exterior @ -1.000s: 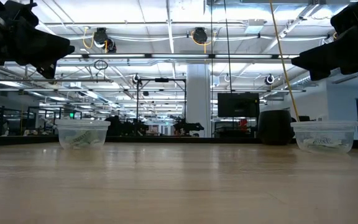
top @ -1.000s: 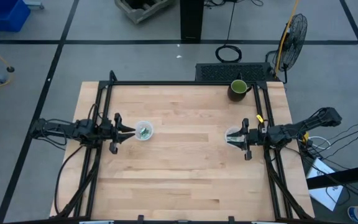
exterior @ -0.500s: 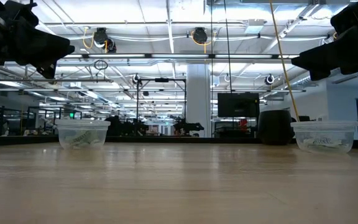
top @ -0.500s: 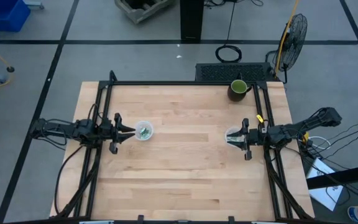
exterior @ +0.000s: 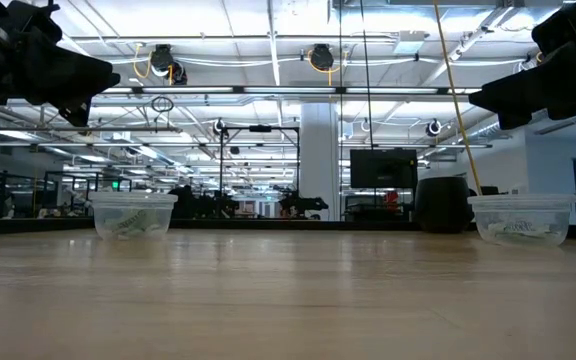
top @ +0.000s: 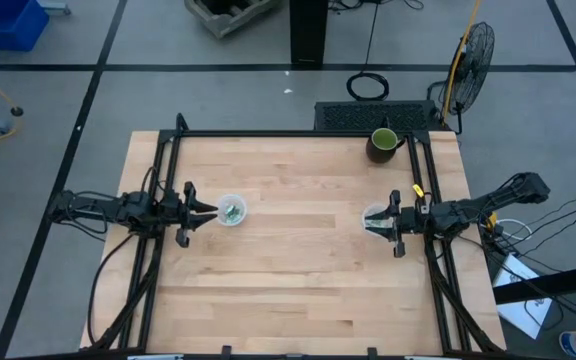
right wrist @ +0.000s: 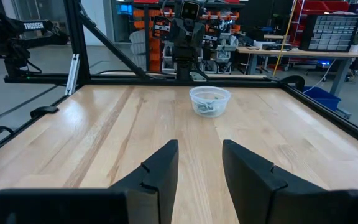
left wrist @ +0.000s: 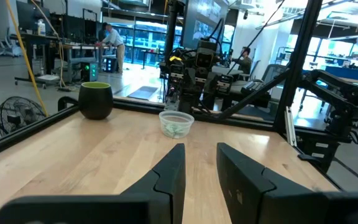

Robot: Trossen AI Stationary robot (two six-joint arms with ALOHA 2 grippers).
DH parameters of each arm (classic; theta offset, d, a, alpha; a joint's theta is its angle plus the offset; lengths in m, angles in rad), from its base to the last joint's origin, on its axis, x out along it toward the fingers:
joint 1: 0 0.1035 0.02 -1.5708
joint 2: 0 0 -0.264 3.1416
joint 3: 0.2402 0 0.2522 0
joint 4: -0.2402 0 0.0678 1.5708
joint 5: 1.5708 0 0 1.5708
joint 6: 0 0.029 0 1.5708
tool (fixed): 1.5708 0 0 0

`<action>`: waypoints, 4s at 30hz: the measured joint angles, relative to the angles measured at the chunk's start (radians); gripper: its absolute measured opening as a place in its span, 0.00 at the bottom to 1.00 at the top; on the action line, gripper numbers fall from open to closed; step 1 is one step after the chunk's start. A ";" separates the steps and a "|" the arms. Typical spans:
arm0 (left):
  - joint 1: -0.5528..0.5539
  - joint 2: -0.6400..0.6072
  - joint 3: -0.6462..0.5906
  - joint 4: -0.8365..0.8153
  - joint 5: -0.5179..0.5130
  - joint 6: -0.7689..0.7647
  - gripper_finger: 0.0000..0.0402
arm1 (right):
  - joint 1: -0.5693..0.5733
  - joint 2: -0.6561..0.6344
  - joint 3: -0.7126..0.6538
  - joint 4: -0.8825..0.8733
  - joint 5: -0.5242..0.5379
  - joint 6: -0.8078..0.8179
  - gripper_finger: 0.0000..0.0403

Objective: Pick and place items into bin
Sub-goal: Return to Home Position

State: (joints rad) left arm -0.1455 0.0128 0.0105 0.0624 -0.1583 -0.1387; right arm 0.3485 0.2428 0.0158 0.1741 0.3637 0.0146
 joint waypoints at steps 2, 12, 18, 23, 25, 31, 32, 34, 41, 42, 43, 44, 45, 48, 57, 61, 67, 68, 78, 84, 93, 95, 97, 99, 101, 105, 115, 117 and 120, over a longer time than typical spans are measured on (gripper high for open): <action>0.000 0.000 0.000 0.000 0.000 0.000 0.24 | 0.000 0.000 0.000 0.000 0.000 0.000 0.29; 0.000 0.000 0.000 0.000 0.000 0.000 0.24 | 0.000 0.000 0.000 0.000 0.000 0.000 0.29; 0.000 0.000 0.000 0.000 0.000 0.000 0.24 | 0.000 0.000 0.000 0.000 0.000 0.000 0.30; 0.000 0.000 0.000 0.000 0.000 0.000 0.24 | 0.000 0.000 0.000 0.000 0.000 0.000 0.30; 0.000 0.000 0.000 0.000 0.000 0.000 0.24 | 0.000 0.000 0.000 0.000 0.000 0.000 0.29; 0.000 0.000 0.000 0.001 0.000 0.000 0.24 | 0.000 0.000 0.000 0.000 0.000 0.000 0.29; 0.000 0.000 0.000 0.001 0.000 0.000 0.24 | 0.000 0.000 0.000 0.000 0.000 0.000 0.29; 0.000 0.000 0.000 0.000 0.000 0.000 0.24 | 0.000 0.000 0.000 0.000 0.000 0.000 0.29; 0.000 0.000 0.000 0.001 0.000 0.000 0.24 | 0.000 0.000 0.000 0.000 0.000 0.000 0.30; 0.000 0.000 0.000 0.000 0.000 0.000 0.24 | 0.000 0.000 0.000 0.000 0.000 0.000 0.30; 0.000 0.000 0.000 0.000 0.000 0.000 0.24 | 0.000 0.000 0.000 0.000 0.000 0.000 0.30; 0.000 0.000 0.000 0.001 0.000 0.000 0.24 | 0.000 0.000 0.000 0.000 0.000 0.000 0.30; 0.000 0.000 0.000 0.001 0.000 0.000 0.24 | 0.000 0.000 0.000 0.000 0.000 0.000 0.29; 0.000 0.000 0.000 0.000 0.000 0.000 0.24 | 0.000 0.000 0.000 0.000 0.000 0.000 0.30; 0.000 0.000 0.000 0.001 0.000 0.000 0.24 | 0.000 0.000 0.000 0.000 0.000 0.000 0.29; 0.000 0.000 0.000 0.001 0.000 0.000 0.24 | 0.000 0.000 0.000 0.000 0.000 0.000 0.30; 0.000 0.000 0.000 0.001 0.000 0.000 0.24 | 0.000 0.000 0.000 0.000 0.000 0.000 0.29; 0.000 0.000 0.000 0.001 0.000 0.000 0.24 | 0.000 0.000 0.000 0.000 0.000 0.000 0.29; 0.000 0.000 0.000 0.001 0.000 0.000 0.24 | 0.000 0.000 0.000 0.000 0.000 0.000 0.29; 0.000 0.000 0.000 0.001 0.000 0.000 0.24 | 0.000 0.000 0.000 0.000 0.000 0.000 0.30; 0.000 0.000 0.000 0.001 0.000 0.000 0.24 | 0.000 0.000 0.000 0.000 0.000 0.000 0.29; 0.000 0.000 0.000 0.001 0.000 0.000 0.24 | 0.000 0.000 0.000 0.000 0.000 0.000 0.29; 0.000 0.000 0.000 0.001 0.000 0.000 0.24 | 0.000 0.000 0.000 0.000 0.000 0.000 0.29; 0.000 0.000 0.000 0.001 0.000 0.000 0.24 | 0.000 0.000 0.000 0.000 0.000 0.000 0.29; 0.000 0.000 0.000 0.001 0.000 0.000 0.24 | 0.000 0.000 0.000 0.000 0.000 0.000 0.30; 0.000 0.000 0.000 0.001 0.000 0.000 0.24 | 0.000 0.000 0.000 0.000 0.000 0.000 0.29; 0.000 0.000 0.000 0.001 0.000 0.000 0.24 | 0.000 0.000 0.000 0.000 0.000 0.000 0.28; 0.000 0.000 0.000 0.000 0.000 0.000 0.24 | 0.000 0.000 0.000 0.000 0.000 0.000 0.28; 0.000 0.000 0.000 0.001 0.000 0.000 0.24 | 0.000 0.000 0.000 0.000 0.000 0.000 0.28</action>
State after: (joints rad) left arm -0.1455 0.0128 0.0105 0.0630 -0.1585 -0.1387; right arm 0.3485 0.2426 0.0157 0.1739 0.3636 0.0144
